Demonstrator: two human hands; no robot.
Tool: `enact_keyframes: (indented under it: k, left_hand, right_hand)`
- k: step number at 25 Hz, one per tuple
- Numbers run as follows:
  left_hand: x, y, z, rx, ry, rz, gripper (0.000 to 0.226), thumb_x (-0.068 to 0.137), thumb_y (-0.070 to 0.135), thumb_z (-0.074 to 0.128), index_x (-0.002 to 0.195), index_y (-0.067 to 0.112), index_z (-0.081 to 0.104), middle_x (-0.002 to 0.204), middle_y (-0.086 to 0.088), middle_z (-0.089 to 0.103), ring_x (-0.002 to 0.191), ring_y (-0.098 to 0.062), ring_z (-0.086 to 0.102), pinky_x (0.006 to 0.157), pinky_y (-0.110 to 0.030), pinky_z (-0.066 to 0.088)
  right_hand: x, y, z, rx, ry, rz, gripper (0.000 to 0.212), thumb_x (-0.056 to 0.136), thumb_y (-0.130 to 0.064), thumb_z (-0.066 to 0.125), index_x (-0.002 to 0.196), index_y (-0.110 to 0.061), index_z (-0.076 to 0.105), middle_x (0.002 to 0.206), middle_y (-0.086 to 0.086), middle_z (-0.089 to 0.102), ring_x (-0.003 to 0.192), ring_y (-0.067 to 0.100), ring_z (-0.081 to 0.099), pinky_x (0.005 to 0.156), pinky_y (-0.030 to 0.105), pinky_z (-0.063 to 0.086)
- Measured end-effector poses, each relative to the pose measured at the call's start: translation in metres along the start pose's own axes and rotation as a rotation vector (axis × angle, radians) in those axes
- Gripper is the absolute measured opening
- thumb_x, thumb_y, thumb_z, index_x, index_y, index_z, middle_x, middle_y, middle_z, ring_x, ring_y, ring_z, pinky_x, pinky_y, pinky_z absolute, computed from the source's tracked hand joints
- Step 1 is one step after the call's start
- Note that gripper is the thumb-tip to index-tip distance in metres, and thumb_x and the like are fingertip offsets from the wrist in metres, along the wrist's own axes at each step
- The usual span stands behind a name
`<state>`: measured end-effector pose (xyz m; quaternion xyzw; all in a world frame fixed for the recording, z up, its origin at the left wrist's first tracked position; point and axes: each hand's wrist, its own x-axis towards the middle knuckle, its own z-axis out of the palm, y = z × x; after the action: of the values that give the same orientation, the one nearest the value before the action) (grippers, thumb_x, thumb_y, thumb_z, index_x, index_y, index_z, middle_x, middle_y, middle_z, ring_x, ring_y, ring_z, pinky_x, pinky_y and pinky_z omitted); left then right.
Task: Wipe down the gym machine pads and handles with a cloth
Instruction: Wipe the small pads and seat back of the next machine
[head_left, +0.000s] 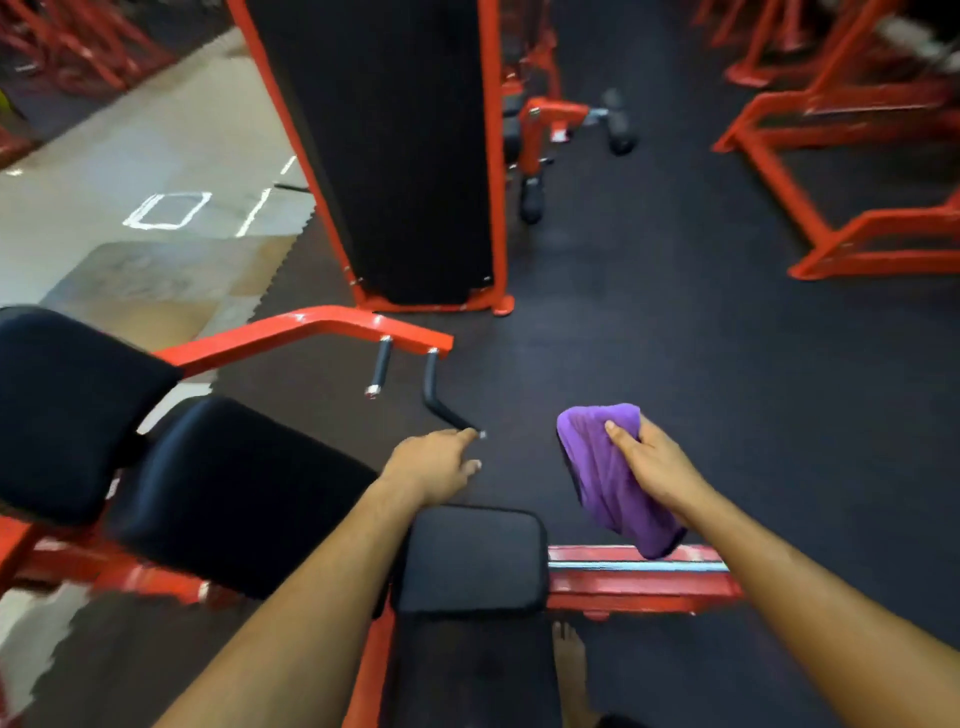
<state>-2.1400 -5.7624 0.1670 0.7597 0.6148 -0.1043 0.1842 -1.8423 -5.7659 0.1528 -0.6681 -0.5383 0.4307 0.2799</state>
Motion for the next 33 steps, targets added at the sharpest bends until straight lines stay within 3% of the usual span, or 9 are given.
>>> enact_keyframes:
  k: [4,7,10,13,19,25,29,33]
  left_hand:
    - [0.013,0.118,-0.001,-0.016,0.003,0.161,0.051,0.102,0.050,0.047,0.151,0.033,0.041,0.150,0.005,0.053,0.135,-0.025,0.053,0.104,-0.047,0.048]
    - [0.027,0.221,0.001,-0.011,-0.004,0.295,0.051,0.102,0.052,0.048,0.150,0.036,0.041,0.151,0.009,0.053,0.135,-0.023,0.053,0.106,-0.047,0.047]
    - [0.047,0.321,0.013,-0.006,0.002,0.384,0.051,0.102,0.052,0.048,0.149,0.034,0.043,0.150,0.009,0.054,0.134,-0.023,0.054,0.105,-0.046,0.048]
    - [0.075,0.424,0.038,-0.015,-0.034,0.412,0.050,0.101,0.054,0.047,0.147,0.036,0.043,0.148,0.010,0.056,0.131,-0.020,0.057,0.103,-0.046,0.049]
    - [0.115,0.566,0.079,-0.089,-0.108,0.310,0.048,0.099,0.055,0.049,0.145,0.040,0.046,0.143,0.009,0.060,0.128,-0.021,0.059,0.106,-0.046,0.047]
    - [0.205,0.610,0.065,-0.116,-0.044,0.167,0.046,0.097,0.060,0.050,0.140,0.042,0.049,0.135,0.015,0.063,0.125,-0.018,0.060,0.101,-0.040,0.050]
    - [0.317,0.623,0.049,-0.164,0.008,0.076,0.047,0.098,0.057,0.051,0.141,0.039,0.049,0.137,0.013,0.062,0.125,-0.018,0.059,0.099,-0.040,0.051]
    - [0.460,0.637,0.006,-0.216,0.005,0.027,0.051,0.099,0.053,0.054,0.145,0.034,0.045,0.143,0.007,0.056,0.129,-0.019,0.055,0.098,-0.039,0.051]
  right_hand:
    - [-0.066,0.053,-0.117,-0.051,0.296,0.052,0.032,0.102,-0.036,0.052,0.124,-0.017,0.065,0.123,0.005,0.067,0.114,0.024,0.062,0.099,0.039,0.047]
    - [-0.115,0.093,-0.205,-0.060,0.454,0.114,0.024,0.100,-0.030,0.056,0.121,-0.020,0.065,0.118,0.001,0.069,0.111,0.024,0.062,0.093,0.037,0.048]
    - [-0.156,0.144,-0.286,-0.088,0.537,0.189,0.009,0.097,-0.027,0.057,0.105,-0.028,0.061,0.102,-0.005,0.069,0.100,0.025,0.061,0.084,0.038,0.049]
    - [-0.188,0.208,-0.371,-0.069,0.630,0.275,0.008,0.092,-0.023,0.054,0.093,-0.031,0.056,0.090,-0.007,0.068,0.089,0.021,0.063,0.078,0.040,0.053]
    - [-0.190,0.297,-0.508,-0.200,0.585,0.257,0.008,0.091,-0.032,0.066,0.085,-0.033,0.061,0.086,-0.011,0.067,0.084,0.014,0.063,0.070,0.035,0.051]
    - [-0.083,0.342,-0.582,-0.232,0.500,0.210,0.007,0.088,-0.027,0.073,0.085,-0.031,0.067,0.091,-0.013,0.065,0.083,0.004,0.060,0.069,0.030,0.047]
    - [0.043,0.356,-0.621,-0.237,0.430,0.172,0.006,0.088,-0.028,0.074,0.085,-0.030,0.068,0.089,-0.014,0.065,0.080,0.004,0.061,0.065,0.026,0.046]
    - [0.224,0.339,-0.673,-0.255,0.364,0.157,0.007,0.086,-0.030,0.076,0.084,-0.026,0.070,0.088,-0.014,0.066,0.080,0.010,0.062,0.068,0.028,0.048]
